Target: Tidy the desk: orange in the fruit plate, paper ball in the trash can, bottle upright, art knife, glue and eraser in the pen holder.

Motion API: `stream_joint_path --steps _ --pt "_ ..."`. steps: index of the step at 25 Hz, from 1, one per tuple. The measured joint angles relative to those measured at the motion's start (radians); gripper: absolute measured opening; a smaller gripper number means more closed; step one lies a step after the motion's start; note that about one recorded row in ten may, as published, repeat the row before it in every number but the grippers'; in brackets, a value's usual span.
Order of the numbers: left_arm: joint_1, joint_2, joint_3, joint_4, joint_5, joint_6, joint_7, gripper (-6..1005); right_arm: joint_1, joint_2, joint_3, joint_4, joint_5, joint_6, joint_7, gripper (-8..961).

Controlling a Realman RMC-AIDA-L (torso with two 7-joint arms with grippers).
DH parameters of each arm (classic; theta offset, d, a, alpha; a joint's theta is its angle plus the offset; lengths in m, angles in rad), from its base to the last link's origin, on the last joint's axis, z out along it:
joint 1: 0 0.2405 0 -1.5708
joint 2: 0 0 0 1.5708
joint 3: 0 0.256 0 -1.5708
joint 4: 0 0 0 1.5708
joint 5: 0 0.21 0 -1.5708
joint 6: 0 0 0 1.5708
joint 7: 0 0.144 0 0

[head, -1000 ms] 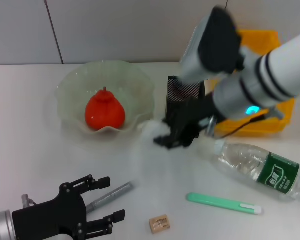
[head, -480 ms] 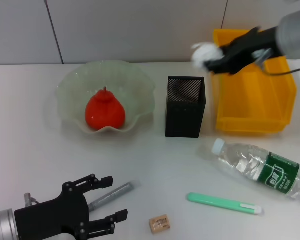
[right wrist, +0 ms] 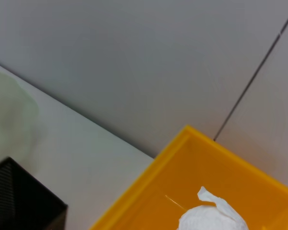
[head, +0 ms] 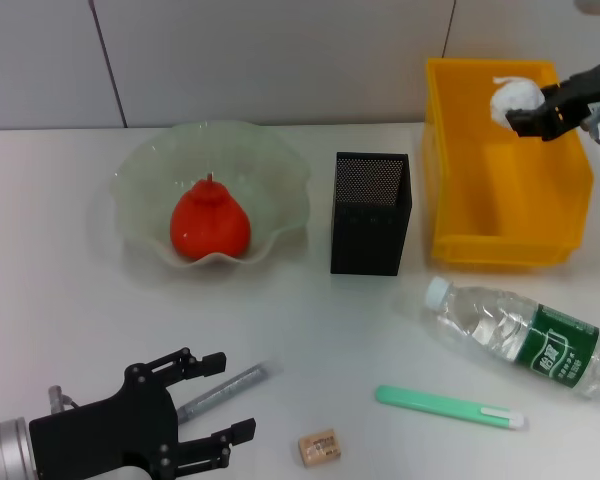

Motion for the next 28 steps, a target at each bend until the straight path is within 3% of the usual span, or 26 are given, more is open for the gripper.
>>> stream_joint_path --steps 13,18,28 --pt "-0.003 -0.002 0.002 0.009 -0.001 0.002 0.000 791 0.010 0.001 -0.019 -0.100 -0.017 0.063 -0.006 521" --pt "-0.003 -0.002 0.002 0.009 -0.002 0.004 0.000 791 0.011 0.001 -0.016 -0.083 -0.007 0.050 0.000 676" --pt "-0.003 -0.002 0.002 0.009 -0.005 0.006 0.003 791 0.007 -0.001 -0.014 0.077 0.001 -0.145 0.056 755"
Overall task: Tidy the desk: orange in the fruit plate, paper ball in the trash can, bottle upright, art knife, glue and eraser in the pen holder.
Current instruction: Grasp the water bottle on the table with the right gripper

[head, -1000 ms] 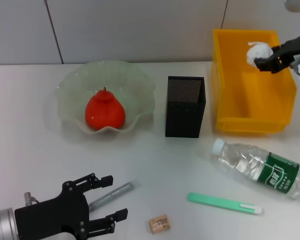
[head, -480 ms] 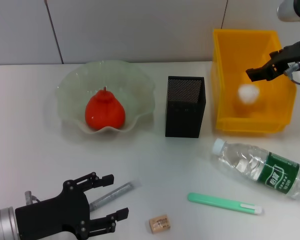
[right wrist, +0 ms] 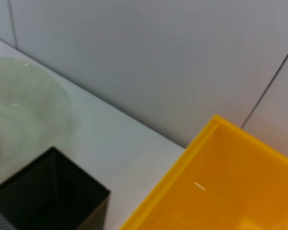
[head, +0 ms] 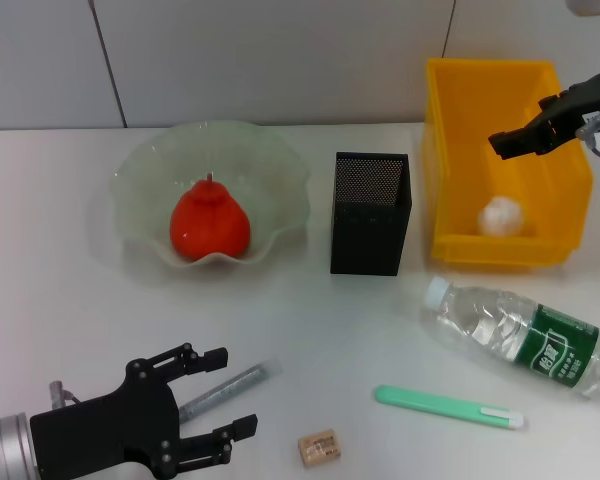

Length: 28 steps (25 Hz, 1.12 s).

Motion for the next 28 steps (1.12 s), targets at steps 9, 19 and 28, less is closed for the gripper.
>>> stream_joint_path --steps 9,19,28 --pt "0.000 0.000 -0.002 0.000 -0.002 0.000 0.000 791 -0.011 0.001 -0.008 0.158 0.064 -0.218 0.034 765" --pt "0.000 0.000 -0.004 0.000 -0.003 -0.002 0.002 790 -0.034 0.003 -0.005 0.233 0.159 -0.397 0.035 765" --pt "-0.002 0.000 -0.003 0.000 -0.003 0.000 0.001 790 -0.129 0.006 -0.080 0.229 0.166 -0.432 0.034 765"
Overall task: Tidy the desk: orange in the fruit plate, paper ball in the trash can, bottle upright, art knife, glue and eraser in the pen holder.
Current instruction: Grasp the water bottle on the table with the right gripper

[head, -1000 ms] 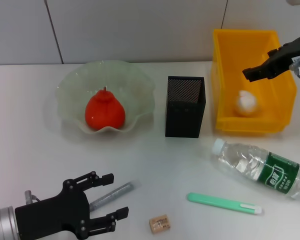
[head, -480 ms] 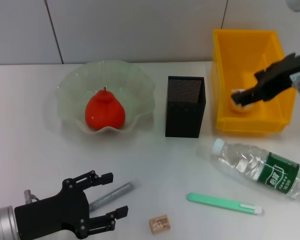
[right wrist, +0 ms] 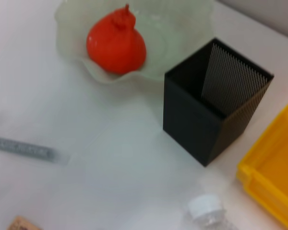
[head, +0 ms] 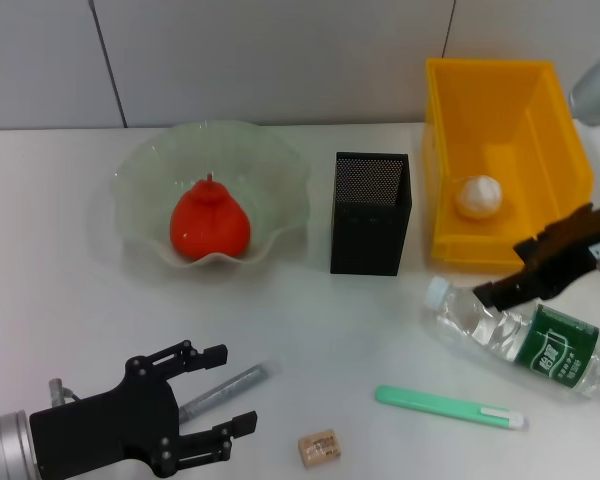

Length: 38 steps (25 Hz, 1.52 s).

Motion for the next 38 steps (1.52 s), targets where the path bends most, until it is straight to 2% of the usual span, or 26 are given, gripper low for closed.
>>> stream_joint_path --steps 5,22,27,38 --pt "0.000 0.000 -0.002 0.000 0.000 0.000 -0.001 790 -0.033 0.000 -0.010 0.007 0.000 -0.002 0.000 766" --pt "0.005 0.000 -0.005 0.000 0.000 0.037 0.013 789 -0.040 -0.003 -0.037 -0.005 -0.030 -0.013 0.006 767" --pt "0.007 0.001 -0.008 0.000 -0.002 0.049 0.016 789 -0.028 -0.004 -0.046 -0.019 -0.094 -0.013 0.000 767" --pt "0.000 0.002 -0.009 0.000 -0.003 0.049 0.017 788 -0.032 -0.005 -0.053 -0.054 -0.147 0.005 -0.227 768"
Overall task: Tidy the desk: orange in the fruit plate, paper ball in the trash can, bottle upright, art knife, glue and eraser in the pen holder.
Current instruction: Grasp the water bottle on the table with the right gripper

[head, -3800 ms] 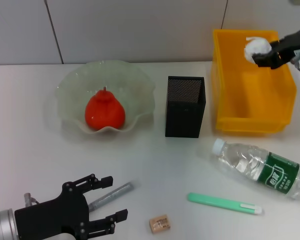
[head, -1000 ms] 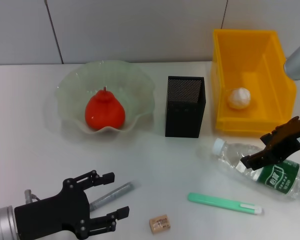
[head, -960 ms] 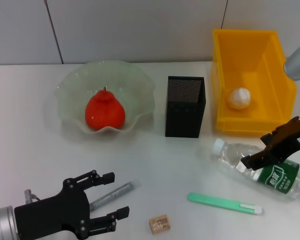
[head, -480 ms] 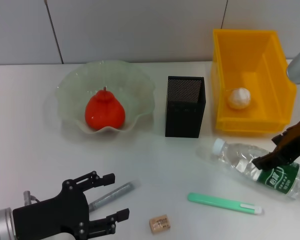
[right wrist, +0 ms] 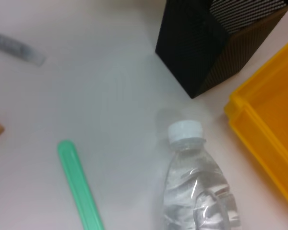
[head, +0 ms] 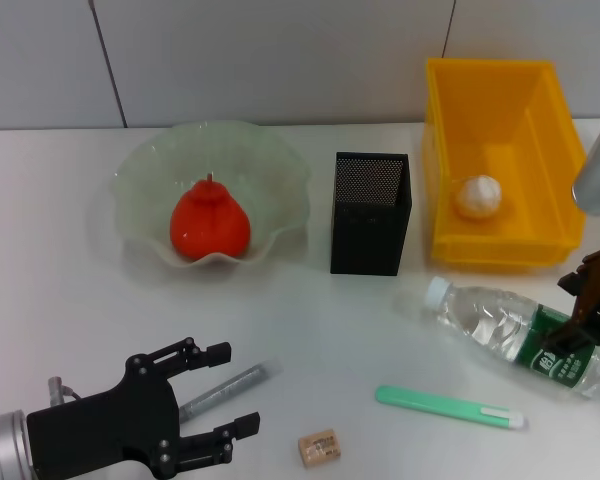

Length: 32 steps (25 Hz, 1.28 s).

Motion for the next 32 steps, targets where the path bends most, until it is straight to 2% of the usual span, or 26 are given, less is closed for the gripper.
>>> stream_joint_path --steps 10,20,32 --pt "-0.003 -0.002 -0.005 0.000 0.000 -0.001 0.000 788 -0.003 0.001 0.001 -0.029 -0.015 0.039 -0.022 769" --pt "0.000 -0.002 -0.008 0.000 0.000 0.000 0.000 788 0.004 0.002 0.002 -0.123 -0.017 0.089 -0.017 769" --pt "0.010 -0.003 -0.007 -0.001 0.000 0.010 0.009 787 -0.001 0.008 -0.046 -0.231 -0.009 0.188 -0.011 770"
